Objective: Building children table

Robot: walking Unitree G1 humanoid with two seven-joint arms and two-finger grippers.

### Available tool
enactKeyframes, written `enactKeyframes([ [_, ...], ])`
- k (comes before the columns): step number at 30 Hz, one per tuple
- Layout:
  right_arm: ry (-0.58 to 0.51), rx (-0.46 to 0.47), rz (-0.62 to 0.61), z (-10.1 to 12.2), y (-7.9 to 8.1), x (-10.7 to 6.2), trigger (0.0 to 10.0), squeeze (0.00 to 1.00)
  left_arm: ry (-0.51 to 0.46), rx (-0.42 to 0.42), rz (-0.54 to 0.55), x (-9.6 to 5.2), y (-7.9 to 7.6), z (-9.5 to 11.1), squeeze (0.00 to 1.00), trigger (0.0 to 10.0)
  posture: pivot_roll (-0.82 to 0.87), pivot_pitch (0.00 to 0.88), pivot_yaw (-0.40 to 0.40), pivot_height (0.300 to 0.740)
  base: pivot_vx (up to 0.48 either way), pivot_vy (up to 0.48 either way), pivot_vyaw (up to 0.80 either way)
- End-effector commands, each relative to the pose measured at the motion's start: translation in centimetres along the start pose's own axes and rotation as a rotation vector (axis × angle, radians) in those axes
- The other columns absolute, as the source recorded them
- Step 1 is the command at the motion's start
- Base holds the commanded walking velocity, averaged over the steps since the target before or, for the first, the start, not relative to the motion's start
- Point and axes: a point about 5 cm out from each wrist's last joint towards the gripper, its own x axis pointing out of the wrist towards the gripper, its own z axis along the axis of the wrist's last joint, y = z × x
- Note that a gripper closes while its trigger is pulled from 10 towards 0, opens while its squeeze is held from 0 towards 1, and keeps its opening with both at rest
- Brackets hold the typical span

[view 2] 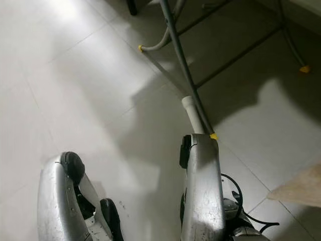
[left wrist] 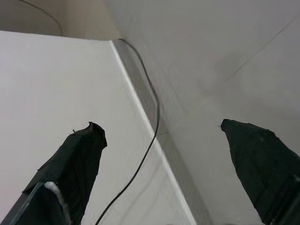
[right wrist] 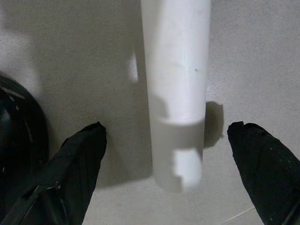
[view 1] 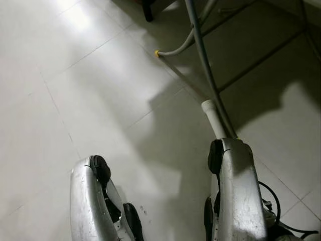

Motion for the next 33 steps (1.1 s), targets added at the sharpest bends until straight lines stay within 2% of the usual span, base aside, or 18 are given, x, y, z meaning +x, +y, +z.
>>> enactKeyframes([
  [1, 0.083, -0.025, 0.131, -2.3, 5.2, -0.6, 10.0, 0.00, 0.073, -0.002, 0.002, -0.6, 0.5, -1.4, 0.00, 10.0, 0.45, 0.521, 0.330, 0.300, 0.000, 0.000, 0.00],
  [9, 0.114, 0.004, 0.111, -3.1, 4.7, -0.6, 10.0, 0.00, 0.080, 0.006, -0.013, -1.0, 0.7, -1.4, 0.00, 10.0, 0.46, 0.529, 0.341, 0.300, 0.000, 0.000, 0.00],
  [10, 0.127, 0.016, 0.112, -3.5, 4.7, -0.7, 7.2, 0.00, 0.080, 0.008, -0.014, -1.0, 0.8, -1.4, 0.00, 10.0, 0.46, 0.529, 0.341, 0.300, 0.000, 0.000, 0.00],
  [11, 0.135, 0.024, 0.113, -3.7, 4.7, -0.7, 0.8, 0.00, 0.081, 0.010, -0.015, -1.0, 1.0, -1.3, 0.00, 10.0, 0.47, 0.532, 0.344, 0.300, 0.000, 0.000, 0.00],
  [12, 0.135, 0.024, 0.113, -3.7, 4.7, -0.7, 0.8, 0.00, 0.081, 0.010, -0.015, -1.0, 1.0, -1.3, 0.00, 10.0, 0.47, 0.532, 0.344, 0.300, 0.000, 0.000, 0.00],
  [13, 0.138, 0.026, 0.110, -3.9, 4.7, -0.7, 0.0, 0.00, 0.081, 0.011, -0.015, -1.0, 1.1, -1.3, 0.00, 10.0, 0.47, 0.532, 0.347, 0.300, 0.000, 0.000, 0.00],
  [24, 0.142, 0.082, 0.106, -4.3, 5.0, -0.8, 0.0, 0.00, 0.076, 0.007, -0.020, -0.7, 1.0, -1.1, 0.00, 10.0, 0.45, 0.537, 0.349, 0.300, 0.000, 0.000, 0.00],
  [33, 0.132, 0.077, 0.121, -4.2, 5.3, -0.9, 0.0, 0.00, 0.067, -0.003, -0.026, -0.4, 0.5, -0.9, 0.00, 10.0, 0.43, 0.532, 0.337, 0.300, 0.000, 0.000, 0.00],
])
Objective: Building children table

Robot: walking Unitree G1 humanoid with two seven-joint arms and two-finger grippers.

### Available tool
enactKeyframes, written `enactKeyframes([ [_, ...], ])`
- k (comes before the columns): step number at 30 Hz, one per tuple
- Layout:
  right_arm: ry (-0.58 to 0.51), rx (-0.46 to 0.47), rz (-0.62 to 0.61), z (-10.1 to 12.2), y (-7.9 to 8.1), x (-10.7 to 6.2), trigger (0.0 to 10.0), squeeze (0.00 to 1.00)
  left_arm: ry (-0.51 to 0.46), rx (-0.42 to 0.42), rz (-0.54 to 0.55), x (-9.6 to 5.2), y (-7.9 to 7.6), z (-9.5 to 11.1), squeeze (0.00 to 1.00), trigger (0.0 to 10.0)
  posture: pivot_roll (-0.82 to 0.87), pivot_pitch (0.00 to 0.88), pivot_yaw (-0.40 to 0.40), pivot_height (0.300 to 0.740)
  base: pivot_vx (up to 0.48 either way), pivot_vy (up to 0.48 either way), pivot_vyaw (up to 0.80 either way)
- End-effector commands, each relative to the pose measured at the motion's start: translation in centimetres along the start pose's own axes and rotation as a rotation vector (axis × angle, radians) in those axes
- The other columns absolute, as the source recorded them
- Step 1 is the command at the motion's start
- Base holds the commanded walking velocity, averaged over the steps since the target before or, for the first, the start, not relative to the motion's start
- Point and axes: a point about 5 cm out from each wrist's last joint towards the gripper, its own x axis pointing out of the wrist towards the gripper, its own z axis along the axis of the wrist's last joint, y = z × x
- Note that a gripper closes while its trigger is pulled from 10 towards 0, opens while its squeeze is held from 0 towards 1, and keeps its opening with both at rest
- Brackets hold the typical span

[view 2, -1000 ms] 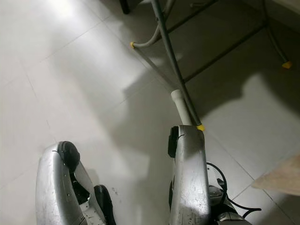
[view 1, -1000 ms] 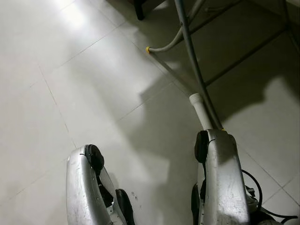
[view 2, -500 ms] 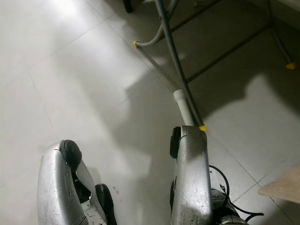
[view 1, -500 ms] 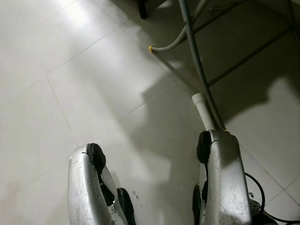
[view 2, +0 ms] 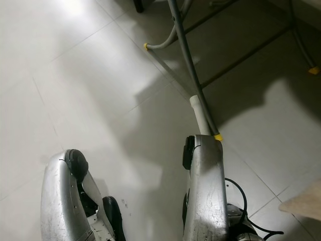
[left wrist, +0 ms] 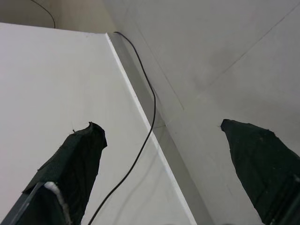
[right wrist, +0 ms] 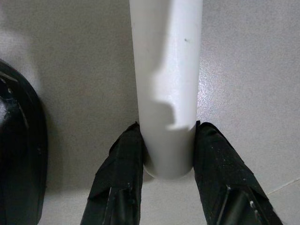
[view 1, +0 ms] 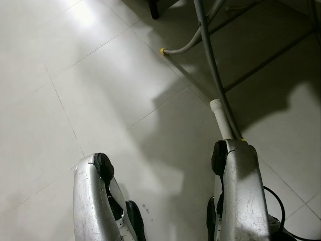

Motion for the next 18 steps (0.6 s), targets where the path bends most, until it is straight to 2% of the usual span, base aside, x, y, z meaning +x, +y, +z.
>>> enactKeyframes([
  [1, 0.089, 0.002, 0.143, -2.8, 5.7, -0.7, 0.0, 0.00, 0.063, -0.006, 0.005, -0.4, 0.0, -1.2, 0.00, 10.0, 0.43, 0.532, 0.337, 0.300, 0.000, 0.000, 0.00],
  [7, 0.040, 0.010, 0.188, -1.8, 6.2, -0.7, 0.0, 0.00, 0.062, -0.014, 0.000, -0.4, -0.6, -1.4, 0.00, 10.0, 0.41, 0.526, 0.320, 0.300, 0.000, 0.000, 0.00],
  [11, -0.041, 0.014, 0.245, -0.1, 6.8, -0.7, 0.0, 0.00, 0.061, -0.031, -0.006, -0.2, -1.4, -1.6, 0.00, 10.0, 0.38, 0.516, 0.299, 0.300, 0.000, 0.000, 0.00],
  [12, -0.096, 0.031, 0.287, 1.2, 7.2, -0.7, 0.0, 0.00, 0.060, -0.044, -0.010, 0.0, -2.1, -1.7, 0.00, 10.0, 0.37, 0.511, 0.290, 0.300, 0.000, 0.000, 0.00],
  [15, -0.096, 0.031, 0.287, 1.2, 7.2, -0.7, 0.0, 0.00, 0.060, -0.044, -0.010, 0.0, -2.1, -1.7, 0.00, 10.0, 0.37, 0.511, 0.290, 0.300, 0.000, 0.000, 0.00],
  [17, -0.191, 0.051, 0.342, 3.8, 7.6, -0.9, 0.0, 0.00, 0.056, -0.067, -0.019, 0.2, -3.5, -1.9, 0.00, 10.0, 0.33, 0.497, 0.262, 0.300, 0.000, 0.000, 0.00],
  [18, -0.191, 0.051, 0.342, 3.8, 7.6, -0.9, 0.0, 0.00, 0.056, -0.067, -0.019, 0.2, -3.5, -1.9, 0.00, 10.0, 0.33, 0.497, 0.262, 0.300, 0.000, 0.000, 0.00],
])
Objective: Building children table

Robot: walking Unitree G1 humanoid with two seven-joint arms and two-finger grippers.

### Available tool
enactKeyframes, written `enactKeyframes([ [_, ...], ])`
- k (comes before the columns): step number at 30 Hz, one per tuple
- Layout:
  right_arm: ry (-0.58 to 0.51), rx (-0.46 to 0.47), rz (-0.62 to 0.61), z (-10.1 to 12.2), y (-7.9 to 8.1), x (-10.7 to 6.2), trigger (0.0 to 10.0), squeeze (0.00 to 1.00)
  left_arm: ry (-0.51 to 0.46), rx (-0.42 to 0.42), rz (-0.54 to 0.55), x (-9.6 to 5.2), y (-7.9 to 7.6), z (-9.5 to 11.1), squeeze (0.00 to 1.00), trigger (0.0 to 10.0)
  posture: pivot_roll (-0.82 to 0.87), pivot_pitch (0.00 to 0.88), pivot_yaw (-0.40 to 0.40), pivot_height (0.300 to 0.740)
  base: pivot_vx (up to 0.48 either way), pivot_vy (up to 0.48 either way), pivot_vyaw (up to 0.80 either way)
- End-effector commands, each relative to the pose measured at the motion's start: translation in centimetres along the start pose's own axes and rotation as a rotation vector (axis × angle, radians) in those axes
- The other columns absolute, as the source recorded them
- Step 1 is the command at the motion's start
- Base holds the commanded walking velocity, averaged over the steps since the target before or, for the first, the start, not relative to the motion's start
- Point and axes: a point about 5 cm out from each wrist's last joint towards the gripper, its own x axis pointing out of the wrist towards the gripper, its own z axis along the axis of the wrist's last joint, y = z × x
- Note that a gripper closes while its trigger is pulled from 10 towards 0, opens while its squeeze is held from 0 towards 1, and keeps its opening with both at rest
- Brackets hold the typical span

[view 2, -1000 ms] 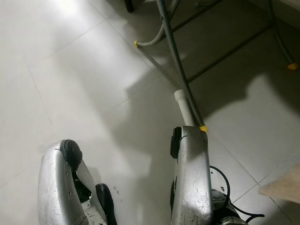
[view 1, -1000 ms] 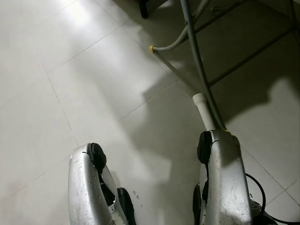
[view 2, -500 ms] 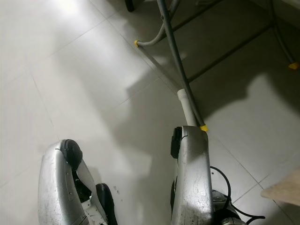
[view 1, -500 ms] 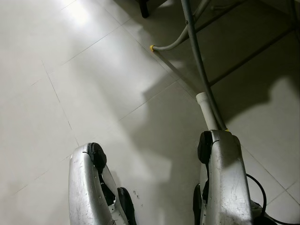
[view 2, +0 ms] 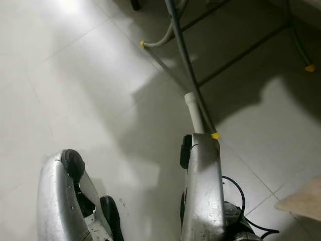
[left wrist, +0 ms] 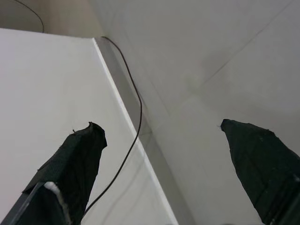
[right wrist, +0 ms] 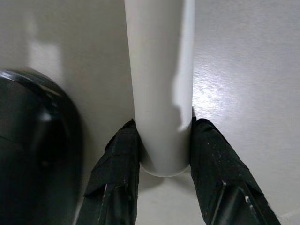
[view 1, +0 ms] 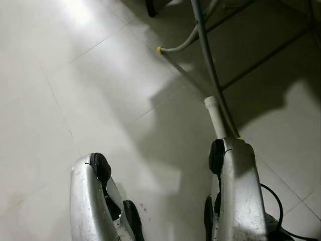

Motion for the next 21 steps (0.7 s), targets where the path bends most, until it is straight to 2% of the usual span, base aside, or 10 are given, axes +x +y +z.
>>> enactKeyframes([
  [1, -0.117, 0.014, 0.214, 2.8, 6.5, 0.3, 0.0, 0.00, 0.072, -0.018, -0.011, -0.5, -1.3, -1.8, 0.00, 10.0, 0.32, 0.492, 0.250, 0.300, 0.000, 0.000, 0.00],
  [5, -0.172, 0.010, 0.235, 4.5, 6.7, 0.4, 0.0, 0.00, 0.077, -0.035, -0.011, -0.4, -2.0, -2.2, 0.00, 10.0, 0.31, 0.488, 0.244, 0.300, 0.000, 0.000, 0.00],
  [9, -0.262, -0.005, 0.302, 7.5, 7.1, 0.2, 0.0, 0.00, 0.094, -0.065, -0.007, -0.4, -3.5, -3.1, 0.00, 10.0, 0.27, 0.470, 0.198, 0.300, 0.000, 0.000, 0.00],
  [11, -0.272, -0.007, 0.307, 7.8, 7.1, 0.2, 0.0, 0.00, 0.094, -0.070, -0.007, -0.5, -3.8, -3.1, 0.00, 10.0, 0.27, 0.470, 0.198, 0.300, 0.000, 0.000, 0.00],
  [12, -0.289, -0.020, 0.322, 8.4, 7.2, 0.1, 0.0, 0.00, 0.100, -0.082, -0.007, -0.5, -4.5, -3.4, 0.00, 10.0, 0.26, 0.467, 0.190, 0.300, 0.000, 0.000, 0.00],
  [16, -0.294, -0.035, 0.329, 8.5, 7.3, 0.1, 0.0, 0.00, 0.105, -0.089, -0.009, -0.4, -5.0, -3.6, 0.00, 10.0, 0.24, 0.462, 0.175, 0.300, 0.000, 0.000, 0.00],
  [17, -0.293, -0.075, 0.349, 8.5, 7.4, 0.1, 0.0, 0.00, 0.112, -0.104, -0.014, -0.5, -6.1, -4.0, 0.00, 10.0, 0.21, 0.448, 0.151, 0.300, 0.000, 0.000, 0.00],
  [20, -0.290, -0.096, 0.361, 8.3, 7.4, 0.1, 0.0, 0.00, 0.114, -0.112, -0.017, -0.5, -6.7, -4.1, 0.00, 10.0, 0.20, 0.446, 0.148, 0.300, 0.000, 0.000, 0.00],
  [21, -0.286, -0.118, 0.375, 8.1, 7.4, 0.0, 0.0, 0.00, 0.115, -0.122, -0.018, -0.5, -7.4, -4.2, 0.00, 10.0, 0.19, 0.438, 0.135, 0.300, 0.000, 0.000, 0.00],
])
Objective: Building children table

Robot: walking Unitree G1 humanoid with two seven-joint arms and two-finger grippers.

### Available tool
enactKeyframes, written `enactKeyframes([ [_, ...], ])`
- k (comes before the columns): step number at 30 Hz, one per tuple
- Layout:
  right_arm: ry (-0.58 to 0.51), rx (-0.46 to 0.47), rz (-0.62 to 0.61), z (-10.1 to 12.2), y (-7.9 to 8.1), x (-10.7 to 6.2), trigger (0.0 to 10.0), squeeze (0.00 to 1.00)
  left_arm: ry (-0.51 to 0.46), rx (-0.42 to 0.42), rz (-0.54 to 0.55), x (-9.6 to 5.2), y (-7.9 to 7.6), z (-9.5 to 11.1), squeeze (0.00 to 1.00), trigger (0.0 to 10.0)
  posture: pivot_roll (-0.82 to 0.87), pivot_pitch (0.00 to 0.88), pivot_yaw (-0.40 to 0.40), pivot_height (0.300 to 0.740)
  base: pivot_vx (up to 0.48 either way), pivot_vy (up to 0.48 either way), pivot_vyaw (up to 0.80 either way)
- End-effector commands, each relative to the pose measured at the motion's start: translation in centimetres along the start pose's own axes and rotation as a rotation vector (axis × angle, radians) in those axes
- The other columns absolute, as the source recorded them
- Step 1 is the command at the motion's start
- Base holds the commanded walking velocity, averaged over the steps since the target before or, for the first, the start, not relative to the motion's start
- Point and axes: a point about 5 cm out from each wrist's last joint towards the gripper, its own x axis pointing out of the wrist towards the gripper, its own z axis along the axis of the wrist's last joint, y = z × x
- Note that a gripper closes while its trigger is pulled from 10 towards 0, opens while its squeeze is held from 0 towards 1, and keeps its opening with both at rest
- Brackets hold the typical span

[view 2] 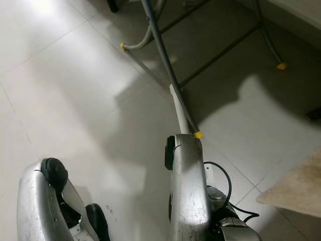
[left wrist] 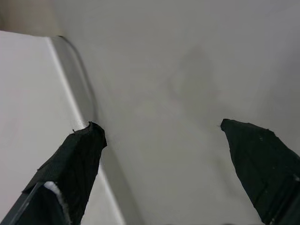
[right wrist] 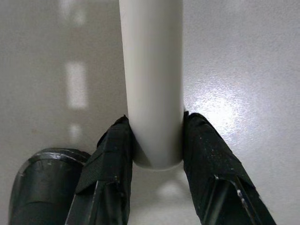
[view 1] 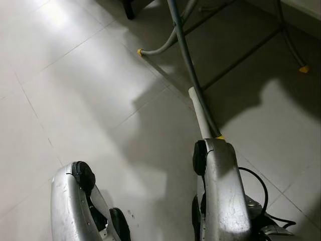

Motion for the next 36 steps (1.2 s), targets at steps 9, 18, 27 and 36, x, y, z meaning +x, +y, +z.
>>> enactKeyframes([
  [9, -0.052, -0.180, 0.264, -0.1, 4.0, 0.1, 0.0, 0.00, 0.074, -0.049, -0.004, -0.2, -3.2, -2.3, 0.00, 10.0, 0.14, 0.409, 0.095, 0.300, 0.000, 0.000, 0.00],
  [18, 0.024, -0.183, 0.267, -4.0, 3.0, -0.9, 0.0, 0.00, 0.074, -0.062, -0.033, 0.5, -5.1, -2.4, 0.00, 10.0, 0.12, 0.379, 0.078, 0.300, 0.000, 0.000, 0.00],
  [27, 0.044, -0.185, 0.231, -5.8, 2.2, -1.6, 0.0, 0.00, 0.095, -0.077, -0.074, 0.3, -7.8, -3.2, 0.00, 10.0, 0.09, 0.359, 0.070, 0.300, 0.000, 0.000, 0.00],
  [36, 0.067, -0.110, 0.156, -6.9, 1.4, -2.0, 0.0, 0.00, 0.120, -0.086, -0.099, -0.4, -9.3, -4.1, 0.00, 10.0, 0.09, 0.359, 0.053, 0.300, 0.000, 0.000, 0.00],
])
